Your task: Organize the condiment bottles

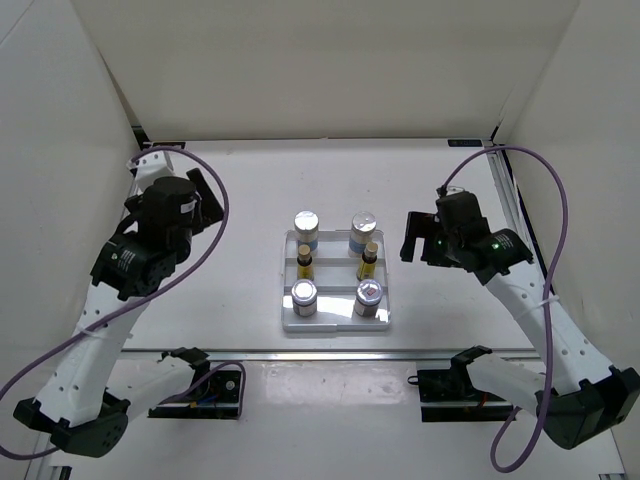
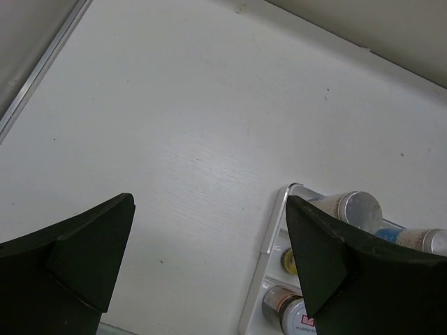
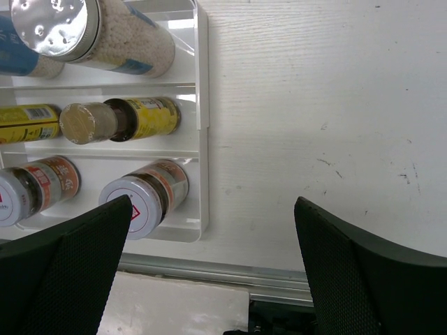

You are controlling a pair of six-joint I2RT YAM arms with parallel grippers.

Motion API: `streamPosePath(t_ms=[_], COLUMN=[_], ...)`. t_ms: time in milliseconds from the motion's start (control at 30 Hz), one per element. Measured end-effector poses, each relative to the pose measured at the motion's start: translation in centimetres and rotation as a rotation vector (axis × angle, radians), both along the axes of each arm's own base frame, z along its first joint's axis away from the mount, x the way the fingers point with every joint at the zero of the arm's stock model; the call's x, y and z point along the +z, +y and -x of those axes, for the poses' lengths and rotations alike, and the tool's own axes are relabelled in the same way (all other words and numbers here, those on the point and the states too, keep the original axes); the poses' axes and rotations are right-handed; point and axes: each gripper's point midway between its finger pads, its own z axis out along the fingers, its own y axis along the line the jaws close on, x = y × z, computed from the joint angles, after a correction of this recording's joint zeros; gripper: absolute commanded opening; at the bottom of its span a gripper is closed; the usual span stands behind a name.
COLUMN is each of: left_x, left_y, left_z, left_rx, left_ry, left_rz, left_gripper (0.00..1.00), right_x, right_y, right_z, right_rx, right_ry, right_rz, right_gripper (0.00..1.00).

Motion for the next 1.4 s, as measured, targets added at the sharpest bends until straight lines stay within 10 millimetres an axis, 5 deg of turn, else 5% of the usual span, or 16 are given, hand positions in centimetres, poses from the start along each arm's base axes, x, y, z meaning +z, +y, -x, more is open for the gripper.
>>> streamPosePath(t_ms=[300,633,967,1200,1400], left_x=[0.4,-0.6,-1.5,-3.6,-3.5], left_y=[1.8,1.7,1.8,1.0,1.0], left_z=[2.2,1.5,1.2,0.1,0.2], left_rx=[0.034,0.064,0.109,0.106,0.102], left_ry=[-0.046,-0.013,0.011,0.082,0.078], left_rz=[0.019,0.013,0.033,0.008,0.014], left_gripper=[1.0,1.0,1.0,1.0,1.0], right_x=[0.6,1.6,4.8,5.0,5.0], right_y=[-0.9,-1.4,-1.9,-1.6,-1.6], right_z=[-0.1,-0.1,1.1,1.2,1.1], right_rx=[-0.031,-0.056,-0.057,-0.039,-0.039], right_ry=[-0.036,-0.075,-0.203,-0.205,-0.204], right_rz=[0.023,0.025,-0.047,-0.055,-0.055], right_gripper=[1.0,1.0,1.0,1.0,1.0])
